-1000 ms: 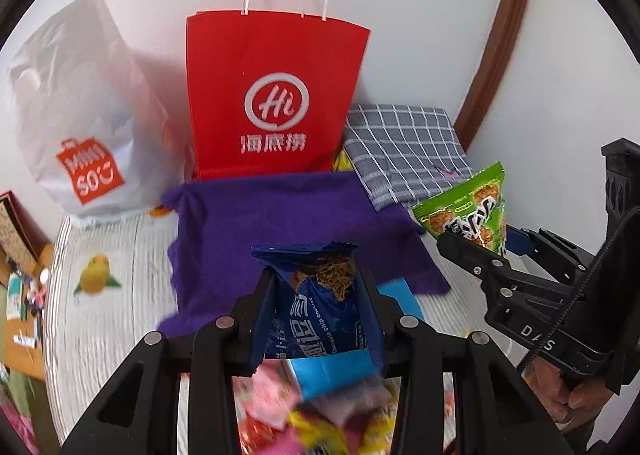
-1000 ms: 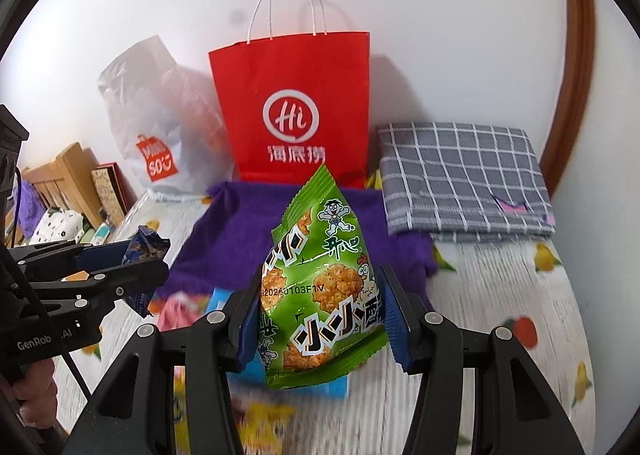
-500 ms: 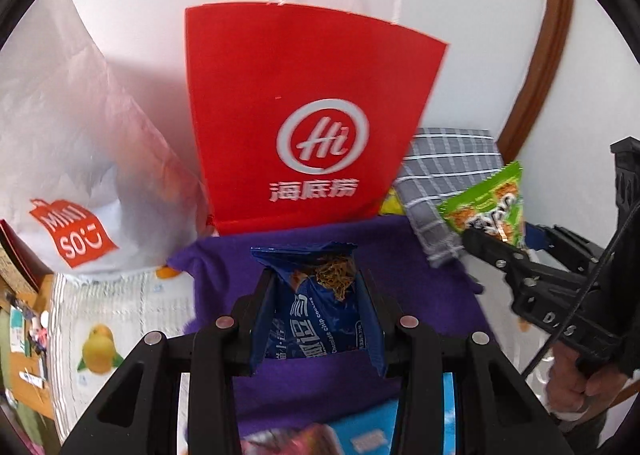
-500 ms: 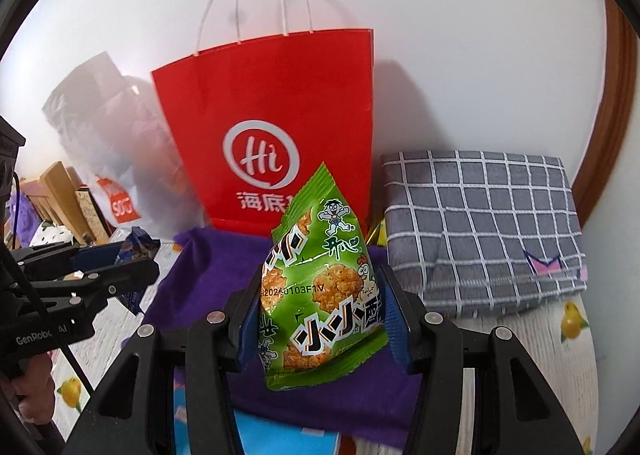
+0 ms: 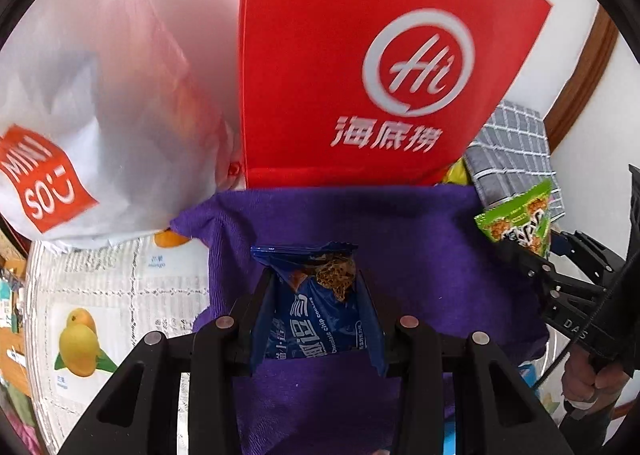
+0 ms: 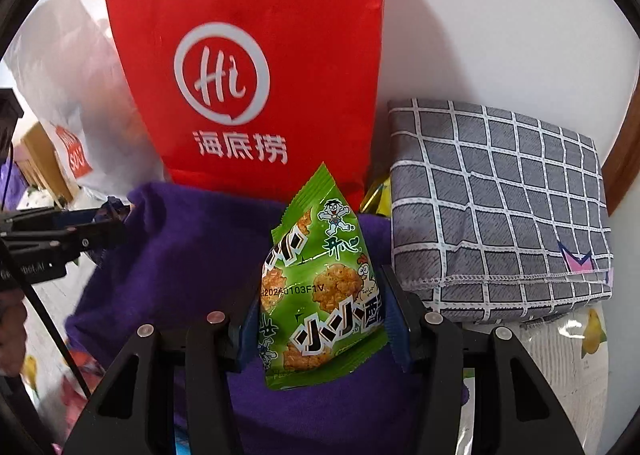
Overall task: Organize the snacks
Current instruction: 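Carry the blue packet and green bag over the purple towel with both grippers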
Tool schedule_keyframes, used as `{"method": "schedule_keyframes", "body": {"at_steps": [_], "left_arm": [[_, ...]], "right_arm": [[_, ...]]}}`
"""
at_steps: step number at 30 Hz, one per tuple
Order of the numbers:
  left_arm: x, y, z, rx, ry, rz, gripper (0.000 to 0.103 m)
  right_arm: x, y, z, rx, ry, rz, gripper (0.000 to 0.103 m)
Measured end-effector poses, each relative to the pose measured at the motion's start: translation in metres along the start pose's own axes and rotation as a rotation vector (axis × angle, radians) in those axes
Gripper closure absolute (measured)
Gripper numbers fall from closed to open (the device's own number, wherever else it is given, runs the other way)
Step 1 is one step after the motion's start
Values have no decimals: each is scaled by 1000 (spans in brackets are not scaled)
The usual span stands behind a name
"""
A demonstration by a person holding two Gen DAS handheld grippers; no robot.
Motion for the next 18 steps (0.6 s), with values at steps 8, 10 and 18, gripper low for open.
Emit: {"method": "schedule_keyframes", "body": {"at_steps": [8, 10, 18], "left_arm": [[-6, -18, -2, 43, -5, -4, 65], [-9, -21, -2, 50, -11, -5, 65], [-15, -30, -4, 72, -24, -11, 65]], "right_arm": [[-12, -21, -4, 67, -28, 37, 51], [-12, -27, -3, 81, -34, 43, 51], [2, -45, -5, 116, -23, 42, 51]]}}
Point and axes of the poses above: each gripper's, at about its wrist camera, not at the fingertips, and y roughly against the way its jaws point, x to its left, z to its top, the point moved 2 cm from there along -y, roughly the way its jaws point, and after that the axes turned 8 degrees about x, right-handed, at the moved point
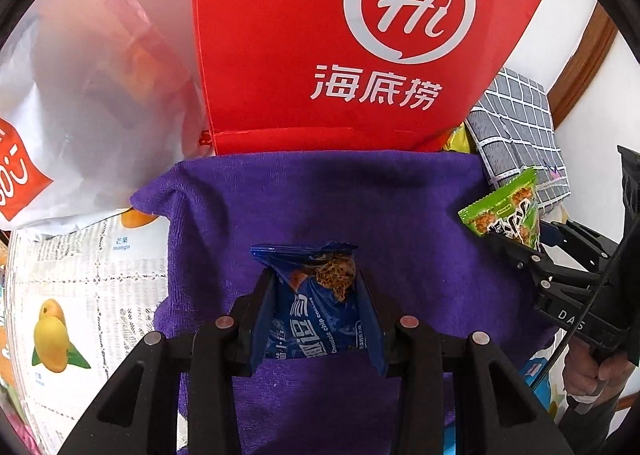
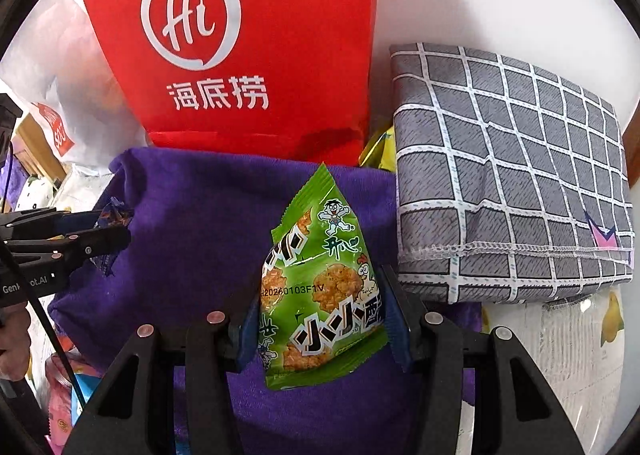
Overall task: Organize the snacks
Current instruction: 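Carry the blue packet and green bag over the purple towel with both grippers, then open both grippers to drop the packets onto the purple towel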
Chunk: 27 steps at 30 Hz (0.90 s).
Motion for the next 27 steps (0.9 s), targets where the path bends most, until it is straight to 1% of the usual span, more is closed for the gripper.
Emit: {"method": "schedule_keyframes", "body": {"at_steps": [14, 27], "left_arm": [[7, -9, 4, 21, 28, -32, 65], [0, -18, 4, 37, 16, -17, 64]], "right_arm": [[10, -27, 2, 37, -17, -17, 51], [7, -35, -1, 72, -14, -12, 49]]}}
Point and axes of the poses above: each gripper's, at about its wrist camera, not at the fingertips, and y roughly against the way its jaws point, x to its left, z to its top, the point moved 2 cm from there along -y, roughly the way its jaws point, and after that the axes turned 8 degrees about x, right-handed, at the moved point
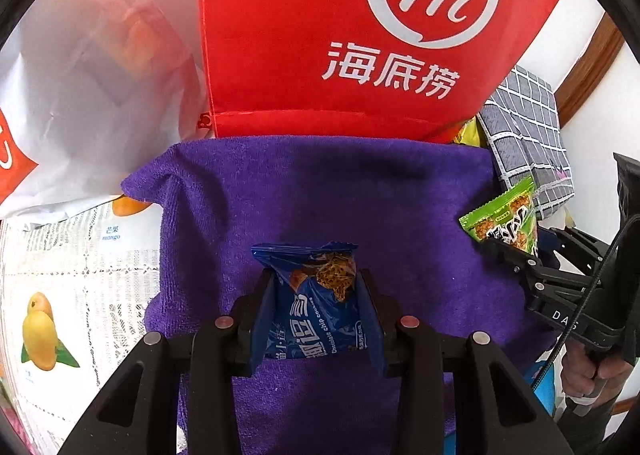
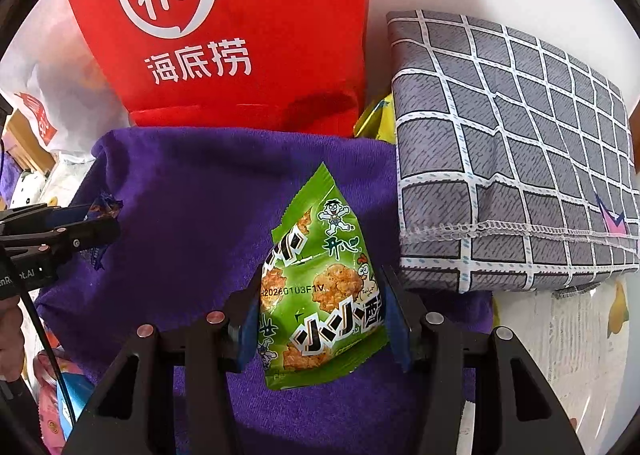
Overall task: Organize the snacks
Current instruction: 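Open both grippers to drop the packets onto the purple towel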
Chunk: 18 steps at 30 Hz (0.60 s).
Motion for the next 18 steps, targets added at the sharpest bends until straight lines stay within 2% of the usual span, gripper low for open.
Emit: {"method": "schedule_keyframes", "body": {"at_steps": [2, 5, 10, 11, 14, 18], "left_arm": [[-1, -2, 0, 5, -1, 1, 64], [-2, -3, 0, 7, -5, 1, 64], [-4, -2, 0, 0, -11, 5, 64], [-5, -2, 0, 0, -11, 7, 61], [-7, 1, 1, 4, -16, 0, 39], [-12, 12, 1, -26, -28, 4, 37]], "right_arm": [[1, 2, 0, -3, 2, 6, 45], [3, 9, 1, -26, 12, 7, 31], [9, 29, 1, -88, 27, -8, 30], [10, 32, 1, -98, 28, -14, 29], [11, 44, 1, -132, 24, -27, 29], [7, 56, -2, -152, 11, -27, 29]]}}
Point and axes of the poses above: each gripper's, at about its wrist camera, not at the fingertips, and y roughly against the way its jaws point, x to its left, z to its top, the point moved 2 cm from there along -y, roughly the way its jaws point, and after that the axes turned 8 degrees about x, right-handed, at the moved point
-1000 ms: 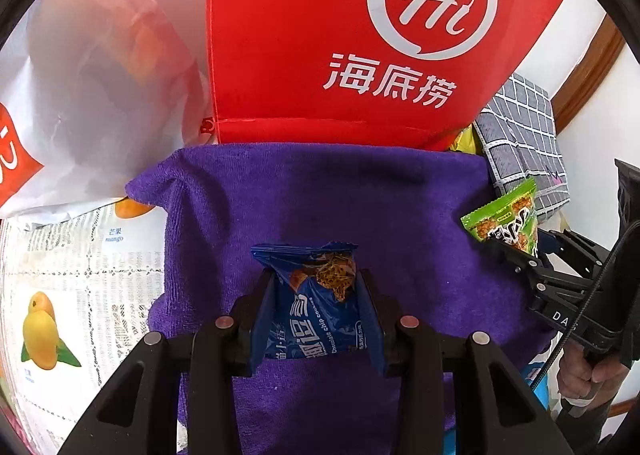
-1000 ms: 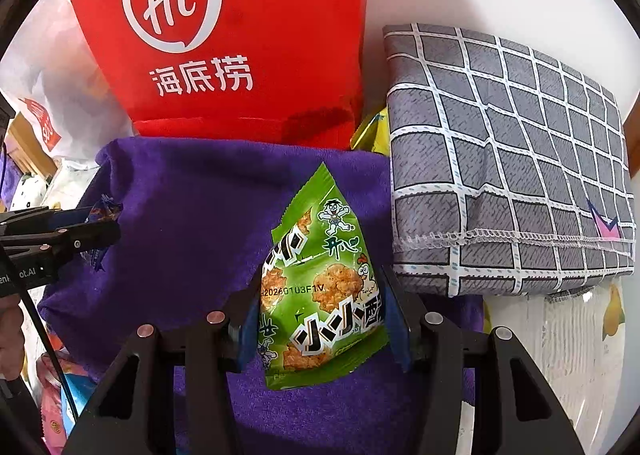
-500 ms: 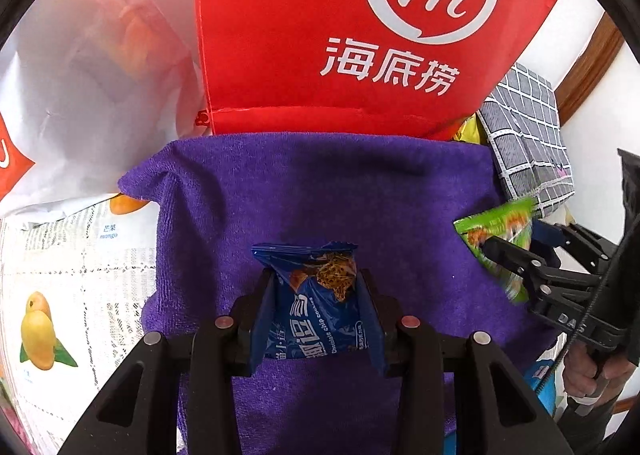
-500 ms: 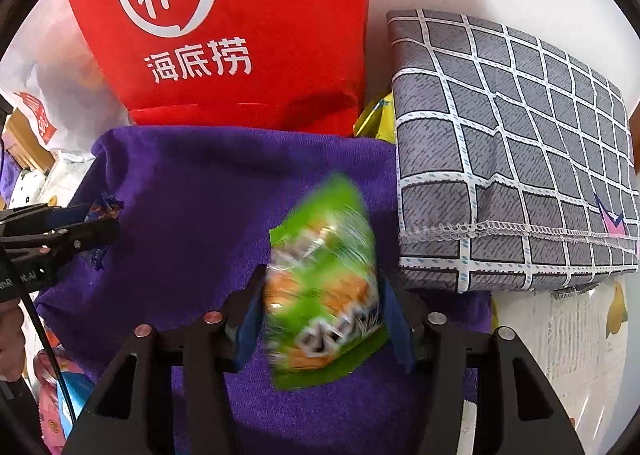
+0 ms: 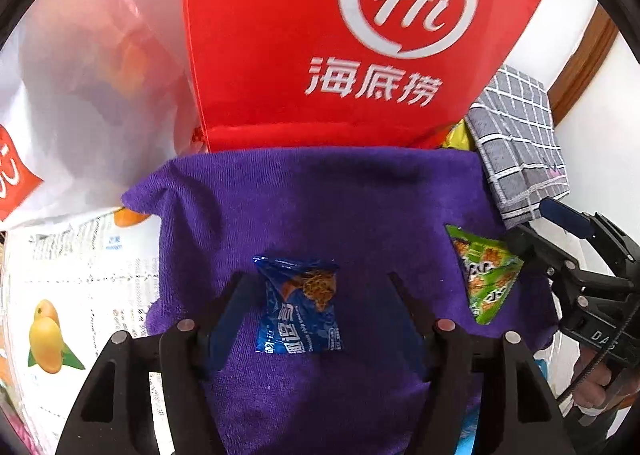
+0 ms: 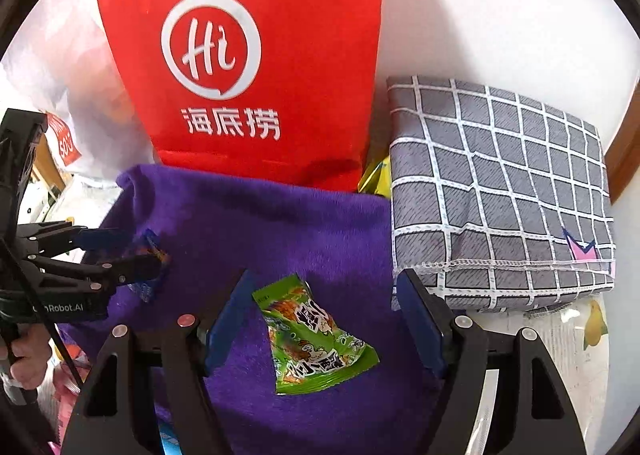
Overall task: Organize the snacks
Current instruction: 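Open both grippers to drop the packets onto the purple towel, then grasp the pink-and-white candy stick with the right gripper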
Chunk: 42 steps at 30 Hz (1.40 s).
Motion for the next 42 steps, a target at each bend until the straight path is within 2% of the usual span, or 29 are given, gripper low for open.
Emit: {"method": "schedule_keyframes", "body": {"at_steps": [4, 6, 10, 12, 14, 17, 21, 26, 35, 38, 42], "left_arm": [[-2, 18, -2, -27, 0, -1, 37], [-5, 30, -4, -52, -6, 5, 37], [-13, 62, -10, -129, -39, 38, 37], [-16, 77, -17, -167, -43, 51, 37], [-19, 92, -28, -192, -41, 25, 37], [-21, 106, -41, -191, -54, -1, 37], [-19, 123, -68, -190, -55, 11, 37], [-11, 137, -105, -178, -36, -13, 37], [-5, 142, -158, -147, 15, -39, 37], [-7, 141, -174, -138, 24, -35, 37], [-8, 139, -196, -133, 32, -27, 37]], "right_arm": [[0, 14, -5, -23, -26, -19, 29], [-3, 26, -9, -39, -49, -3, 29], [-8, 55, -23, -78, -103, 13, 29], [-10, 71, -32, -94, -96, -46, 29], [-11, 86, -42, -97, -77, -107, 29], [-10, 108, -59, -109, -88, -127, 29], [-13, 132, -82, -115, -137, -86, 29], [-10, 150, -123, -89, -174, -40, 29], [4, 150, -198, -18, -159, 13, 30], [9, 149, -221, -7, -132, 36, 37], [20, 143, -242, 5, -74, 114, 47]]}}
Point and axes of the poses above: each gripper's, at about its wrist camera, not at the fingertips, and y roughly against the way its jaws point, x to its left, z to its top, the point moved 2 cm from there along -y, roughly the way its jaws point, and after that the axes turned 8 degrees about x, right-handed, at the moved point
